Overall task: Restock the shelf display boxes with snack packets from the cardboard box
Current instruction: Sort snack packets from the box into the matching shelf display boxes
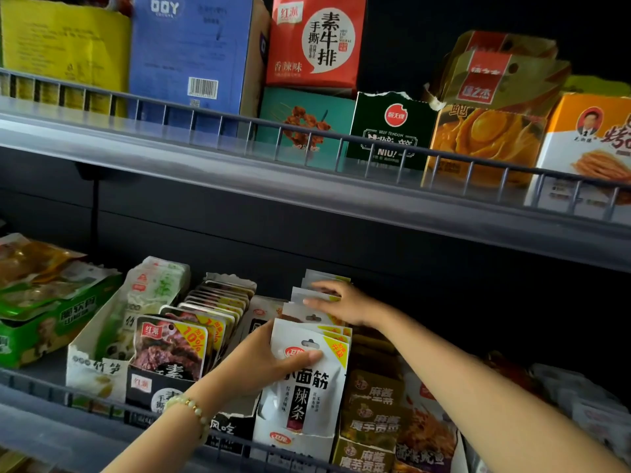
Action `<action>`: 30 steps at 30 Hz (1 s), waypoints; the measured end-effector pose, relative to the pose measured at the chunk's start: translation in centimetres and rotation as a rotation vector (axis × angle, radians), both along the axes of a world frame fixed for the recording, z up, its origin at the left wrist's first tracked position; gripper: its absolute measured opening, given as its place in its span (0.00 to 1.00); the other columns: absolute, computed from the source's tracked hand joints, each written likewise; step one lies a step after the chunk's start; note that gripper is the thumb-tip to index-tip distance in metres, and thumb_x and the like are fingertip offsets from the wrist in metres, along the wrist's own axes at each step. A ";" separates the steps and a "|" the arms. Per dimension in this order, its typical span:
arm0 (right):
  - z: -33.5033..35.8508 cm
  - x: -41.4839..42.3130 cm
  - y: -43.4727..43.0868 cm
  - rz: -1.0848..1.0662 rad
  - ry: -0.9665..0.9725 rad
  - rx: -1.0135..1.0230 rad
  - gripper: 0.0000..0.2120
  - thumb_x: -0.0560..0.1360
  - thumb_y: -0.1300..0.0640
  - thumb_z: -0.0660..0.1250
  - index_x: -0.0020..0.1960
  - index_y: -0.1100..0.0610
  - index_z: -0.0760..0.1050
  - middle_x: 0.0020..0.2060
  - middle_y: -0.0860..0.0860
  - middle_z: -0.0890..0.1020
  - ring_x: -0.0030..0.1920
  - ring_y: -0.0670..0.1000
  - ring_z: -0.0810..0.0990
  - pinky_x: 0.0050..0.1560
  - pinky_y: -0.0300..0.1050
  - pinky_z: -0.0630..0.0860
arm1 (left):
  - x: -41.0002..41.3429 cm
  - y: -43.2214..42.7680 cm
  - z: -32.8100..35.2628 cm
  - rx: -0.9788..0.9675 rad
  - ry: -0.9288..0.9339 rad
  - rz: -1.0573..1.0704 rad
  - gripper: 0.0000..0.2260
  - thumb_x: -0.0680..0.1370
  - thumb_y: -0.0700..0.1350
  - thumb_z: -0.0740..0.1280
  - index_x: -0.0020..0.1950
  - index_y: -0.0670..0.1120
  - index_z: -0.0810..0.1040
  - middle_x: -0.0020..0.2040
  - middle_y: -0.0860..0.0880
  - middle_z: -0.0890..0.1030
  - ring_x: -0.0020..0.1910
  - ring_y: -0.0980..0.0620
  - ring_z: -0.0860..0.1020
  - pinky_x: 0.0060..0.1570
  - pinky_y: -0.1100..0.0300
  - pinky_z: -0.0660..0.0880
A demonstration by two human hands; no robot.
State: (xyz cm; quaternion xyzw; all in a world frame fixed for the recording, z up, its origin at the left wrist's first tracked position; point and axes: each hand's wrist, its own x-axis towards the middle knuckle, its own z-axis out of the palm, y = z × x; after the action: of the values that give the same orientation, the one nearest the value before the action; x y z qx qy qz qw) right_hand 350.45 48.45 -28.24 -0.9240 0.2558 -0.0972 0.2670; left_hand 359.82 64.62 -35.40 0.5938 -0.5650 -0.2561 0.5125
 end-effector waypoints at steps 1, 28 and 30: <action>0.0 0.0 0.4 0.012 0.022 0.020 0.27 0.79 0.43 0.58 0.75 0.53 0.61 0.75 0.52 0.63 0.74 0.53 0.62 0.72 0.48 0.60 | -0.1 0.0 -0.2 -0.019 0.035 0.013 0.25 0.69 0.55 0.76 0.61 0.45 0.74 0.51 0.47 0.84 0.48 0.49 0.84 0.47 0.52 0.81; 0.0 -10.4 7.1 -0.024 0.044 0.154 0.48 0.67 0.29 0.60 0.78 0.45 0.41 0.78 0.46 0.50 0.76 0.49 0.53 0.74 0.47 0.54 | -3.7 1.9 1.5 -0.229 -0.037 0.447 0.39 0.71 0.68 0.60 0.78 0.57 0.52 0.76 0.56 0.57 0.75 0.57 0.57 0.73 0.53 0.59; 0.3 -11.5 6.6 -0.028 0.007 0.168 0.49 0.64 0.28 0.57 0.78 0.45 0.45 0.77 0.44 0.52 0.76 0.48 0.54 0.73 0.45 0.55 | -3.5 2.0 1.6 -0.218 -0.418 0.448 0.33 0.75 0.70 0.53 0.77 0.59 0.54 0.75 0.60 0.56 0.74 0.60 0.54 0.73 0.58 0.54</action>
State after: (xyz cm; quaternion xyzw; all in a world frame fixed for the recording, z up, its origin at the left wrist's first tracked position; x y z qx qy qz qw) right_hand 338.95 55.08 -27.97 -0.8949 0.2772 -0.0758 0.3414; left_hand 356.36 66.63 -33.85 0.6847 -0.5373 0.0526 0.4896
